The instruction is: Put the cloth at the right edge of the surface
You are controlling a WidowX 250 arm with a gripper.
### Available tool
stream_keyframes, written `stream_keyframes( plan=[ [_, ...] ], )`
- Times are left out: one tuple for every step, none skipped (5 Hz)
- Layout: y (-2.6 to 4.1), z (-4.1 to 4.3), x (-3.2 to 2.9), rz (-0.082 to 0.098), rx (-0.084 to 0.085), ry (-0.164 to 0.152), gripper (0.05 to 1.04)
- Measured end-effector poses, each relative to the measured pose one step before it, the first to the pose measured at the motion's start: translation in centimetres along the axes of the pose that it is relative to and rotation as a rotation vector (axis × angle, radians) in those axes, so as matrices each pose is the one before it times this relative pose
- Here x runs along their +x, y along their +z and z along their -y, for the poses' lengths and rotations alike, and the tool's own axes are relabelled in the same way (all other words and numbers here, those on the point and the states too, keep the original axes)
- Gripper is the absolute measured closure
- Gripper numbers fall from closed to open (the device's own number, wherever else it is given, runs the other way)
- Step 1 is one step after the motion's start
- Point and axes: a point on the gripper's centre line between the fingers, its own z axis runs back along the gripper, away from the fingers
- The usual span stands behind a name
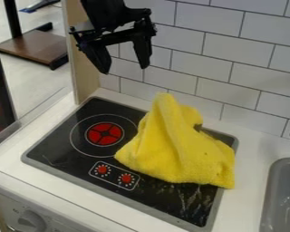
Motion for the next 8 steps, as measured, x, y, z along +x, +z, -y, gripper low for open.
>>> stream_keyframes(
  plan=[
    [-0.666, -0.020, -0.644, -0.0257, 0.0043, 0.0026, 0.085],
    [-1.972, 0.677, -1.996, -0.0383, 0.0384, -0.0345, 0.085],
    [-2.014, 1.535, -1.545, -0.0174, 0.0185, -0.0465, 0.085],
    [-2.401, 2.679, -0.905, -0.0239, 0.0222, -0.0747, 0.085],
    [-1.806, 2.674, -0.729, -0.0056, 0.0185, -0.0740, 0.085],
    [-1.625, 0.174, -0.242, -0.0322, 0.0250, -0.0042, 0.085],
    [-1.570, -0.155, 0.367, -0.0207, 0.0182, 0.0054, 0.085],
    [-1.045, -0.359, -0.012, -0.0067, 0.0220, 0.0085, 0.085]
  ],
)
